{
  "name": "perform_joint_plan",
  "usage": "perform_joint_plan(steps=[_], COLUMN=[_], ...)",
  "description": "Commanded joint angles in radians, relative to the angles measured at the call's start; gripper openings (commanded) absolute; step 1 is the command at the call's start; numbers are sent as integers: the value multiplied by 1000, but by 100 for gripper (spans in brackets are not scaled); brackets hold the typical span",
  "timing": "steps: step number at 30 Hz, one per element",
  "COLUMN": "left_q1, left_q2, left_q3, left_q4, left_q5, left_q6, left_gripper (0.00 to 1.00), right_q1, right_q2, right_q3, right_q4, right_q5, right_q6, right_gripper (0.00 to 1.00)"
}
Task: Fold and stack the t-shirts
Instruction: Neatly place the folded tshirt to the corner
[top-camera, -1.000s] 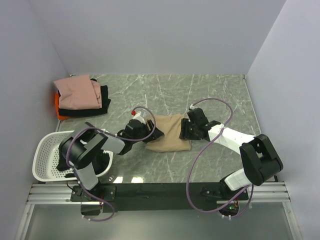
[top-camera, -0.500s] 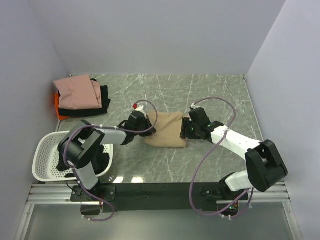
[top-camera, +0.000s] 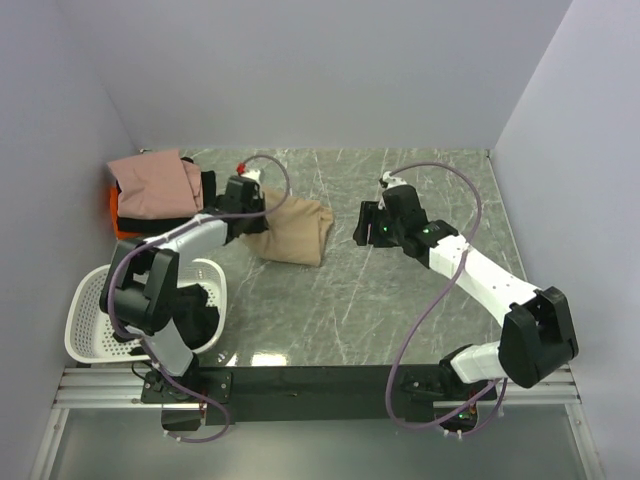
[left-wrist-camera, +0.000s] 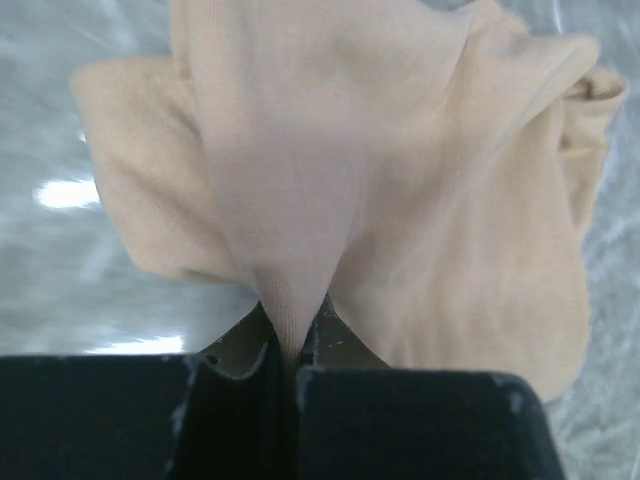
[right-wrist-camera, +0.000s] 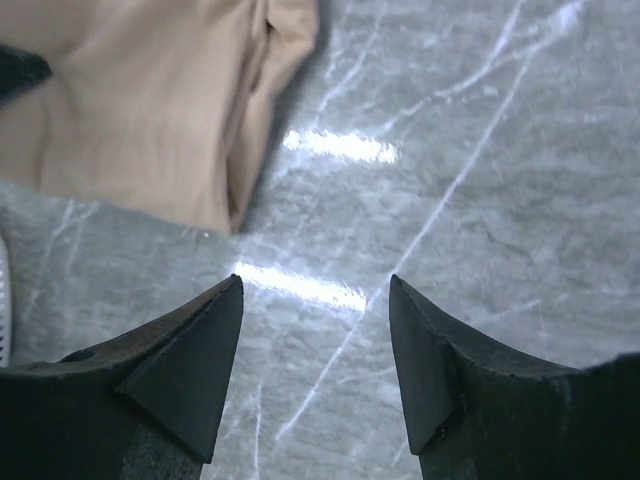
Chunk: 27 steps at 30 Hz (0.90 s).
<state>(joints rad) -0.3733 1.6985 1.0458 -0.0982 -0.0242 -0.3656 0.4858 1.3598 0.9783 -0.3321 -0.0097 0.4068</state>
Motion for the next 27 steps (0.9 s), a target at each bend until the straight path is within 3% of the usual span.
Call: perform_joint_plan(steps=[1,12,27], left_q1=[77,255,494], left_q2=[-54,-26,69], left_q3=[94,353,747], left_q4=[-63,-195,-371], left_q5=[-4,-45,78], left_q6=[120,201,298], left_gripper=[0,0,0], right_q1=[-21,-96,-147], right_q2=[25,101,62], right_q3=[52,103,34], right_q4=[41,91,162], right_q5=[-61,-200,-323], right_q6=[-33,-83,-80], right_gripper=[67,67,67])
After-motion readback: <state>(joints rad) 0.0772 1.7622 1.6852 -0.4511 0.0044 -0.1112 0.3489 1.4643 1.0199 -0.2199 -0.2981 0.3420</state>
